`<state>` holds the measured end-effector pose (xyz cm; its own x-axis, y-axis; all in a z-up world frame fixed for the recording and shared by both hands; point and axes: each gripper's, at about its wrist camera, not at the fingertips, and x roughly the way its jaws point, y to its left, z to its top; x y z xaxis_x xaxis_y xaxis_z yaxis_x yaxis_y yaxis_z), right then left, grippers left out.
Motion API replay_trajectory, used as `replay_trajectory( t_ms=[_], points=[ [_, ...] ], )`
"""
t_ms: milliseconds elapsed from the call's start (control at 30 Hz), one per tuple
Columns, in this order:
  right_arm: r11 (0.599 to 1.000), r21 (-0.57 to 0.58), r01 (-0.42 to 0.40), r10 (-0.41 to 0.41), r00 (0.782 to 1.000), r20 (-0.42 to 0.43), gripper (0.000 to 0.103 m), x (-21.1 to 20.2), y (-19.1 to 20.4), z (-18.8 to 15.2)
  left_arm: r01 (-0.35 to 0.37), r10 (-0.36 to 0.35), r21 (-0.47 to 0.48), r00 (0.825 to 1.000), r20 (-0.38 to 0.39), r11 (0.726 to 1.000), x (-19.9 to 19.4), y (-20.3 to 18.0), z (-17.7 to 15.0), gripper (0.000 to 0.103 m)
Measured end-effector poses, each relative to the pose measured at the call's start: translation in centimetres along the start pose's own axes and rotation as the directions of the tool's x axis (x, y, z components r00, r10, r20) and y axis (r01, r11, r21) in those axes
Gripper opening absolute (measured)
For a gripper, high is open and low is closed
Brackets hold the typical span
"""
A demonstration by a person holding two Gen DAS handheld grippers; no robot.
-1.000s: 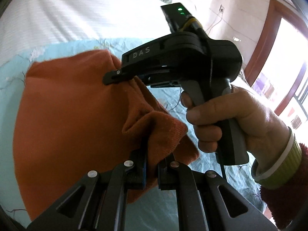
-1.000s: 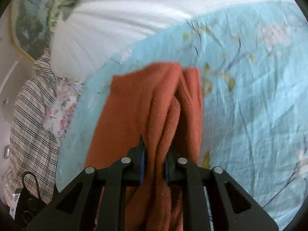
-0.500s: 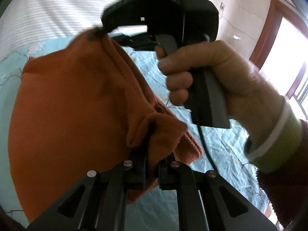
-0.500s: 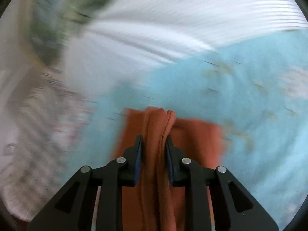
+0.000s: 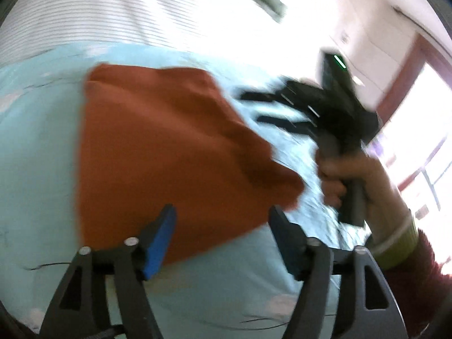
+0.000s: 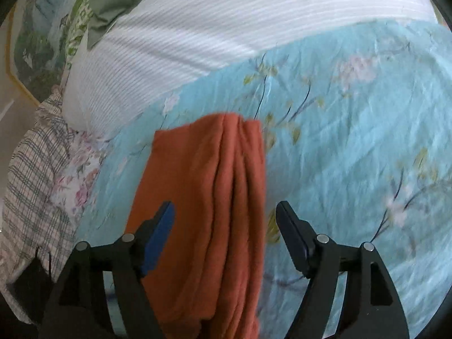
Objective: Fold small clothes
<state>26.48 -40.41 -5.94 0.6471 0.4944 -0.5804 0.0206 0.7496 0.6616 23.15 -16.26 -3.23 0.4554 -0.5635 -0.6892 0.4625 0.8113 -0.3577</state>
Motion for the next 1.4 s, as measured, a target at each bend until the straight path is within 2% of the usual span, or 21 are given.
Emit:
replay_trajectory(
  t_ms=[33,133,233,333,367,467,500,533,567,633,700,767,933,1100,1233,1300,1400],
  points=[
    [1.0,-0.002,-0.009,0.009,1.0,-0.013,0.075,0.2,0.1,-0.4,-0.023,0.024,-0.043,1.0,0.018,0.999,-0.9,1.9,0.3,0.081],
    [1.0,-0.023,0.0,-0.001,0.999,-0.054,0.075,1.3,0.5,-1.0,-0.055,0.057,-0.148,0.998,0.015,0.987,-1.2,5.6,0.7,0.083],
    [1.0,-0.006,-0.01,0.01,0.997,-0.073,0.075,2.1,0.2,-1.0,-0.028,0.023,-0.267,0.999,-0.022,0.963,0.3,9.6,2.6,0.083],
    [1.0,0.007,-0.013,0.014,0.995,-0.094,0.074,2.8,-0.3,-0.7,-0.004,-0.016,-0.338,0.998,-0.056,0.941,2.5,12.3,3.5,0.083],
    [1.0,0.012,-0.018,0.019,0.994,-0.104,0.073,3.2,-0.5,-0.7,0.002,-0.027,-0.354,0.998,-0.065,0.935,3.3,13.2,3.5,0.083],
    [1.0,0.017,-0.017,0.019,0.988,-0.153,0.056,4.7,-0.9,-1.0,0.034,-0.061,-0.378,0.996,-0.058,0.925,5.0,14.1,4.1,0.08],
    [0.999,0.029,-0.025,0.029,0.989,-0.148,0.049,4.9,-1.1,-1.1,0.045,-0.071,-0.373,0.996,-0.056,0.927,5.5,14.4,4.5,0.074],
    [0.997,0.061,-0.05,0.059,0.988,-0.144,0.043,5.0,-1.6,-1.2,0.07,-0.1,-0.374,0.993,-0.06,0.925,6.1,14.6,4.5,0.054],
    [0.992,0.1,-0.079,0.093,0.985,-0.146,0.033,5.2,-2.0,-1.3,0.072,-0.108,-0.381,0.991,-0.073,0.922,6.6,14.7,4.4,0.047],
    [0.988,0.117,-0.1,0.114,0.985,-0.127,0.028,5.1,-1.7,-1.7,0.068,-0.097,-0.366,0.993,-0.062,0.928,6.5,14.6,4.2,0.034],
    [0.988,0.114,-0.109,0.121,0.987,-0.104,0.025,4.5,-0.8,-2.1,0.076,-0.097,-0.344,0.994,-0.042,0.936,5.5,13.8,4.2,0.029],
    [0.981,0.111,-0.16,0.169,0.983,-0.073,0.025,3.7,0.7,-2.5,0.078,-0.088,-0.318,0.996,-0.016,0.945,4.0,13.1,4.0,0.027],
    [0.962,0.048,-0.267,0.27,0.959,-0.087,0.024,4.9,7.2,-5.0,0.037,-0.022,-0.271,0.998,0.06,0.962,-4.1,13.4,2.0,0.027],
    [0.924,0.047,-0.379,0.382,0.913,-0.141,0.024,9.0,12.4,-7.9,-0.041,0.069,-0.303,0.994,0.08,0.952,-11.0,16.9,-1.0,0.027],
    [0.903,0.046,-0.428,0.428,0.882,-0.196,0.024,11.9,15.8,-10.1,-0.105,0.138,-0.321,0.987,0.081,0.941,-14.8,18.9,-3.8,0.027],
    [0.904,0.037,-0.426,0.423,0.879,-0.22,0.024,12.8,16.9,-11.0,-0.12,0.155,-0.341,0.985,0.077,0.932,-15.5,19.9,-5.4,0.027],
    [0.92,0.014,-0.392,0.384,0.892,-0.238,0.024,13.7,17.5,-11.9,-0.124,0.16,-0.388,0.985,0.063,0.913,-15.5,21.6,-7.5,0.027]
  ],
)
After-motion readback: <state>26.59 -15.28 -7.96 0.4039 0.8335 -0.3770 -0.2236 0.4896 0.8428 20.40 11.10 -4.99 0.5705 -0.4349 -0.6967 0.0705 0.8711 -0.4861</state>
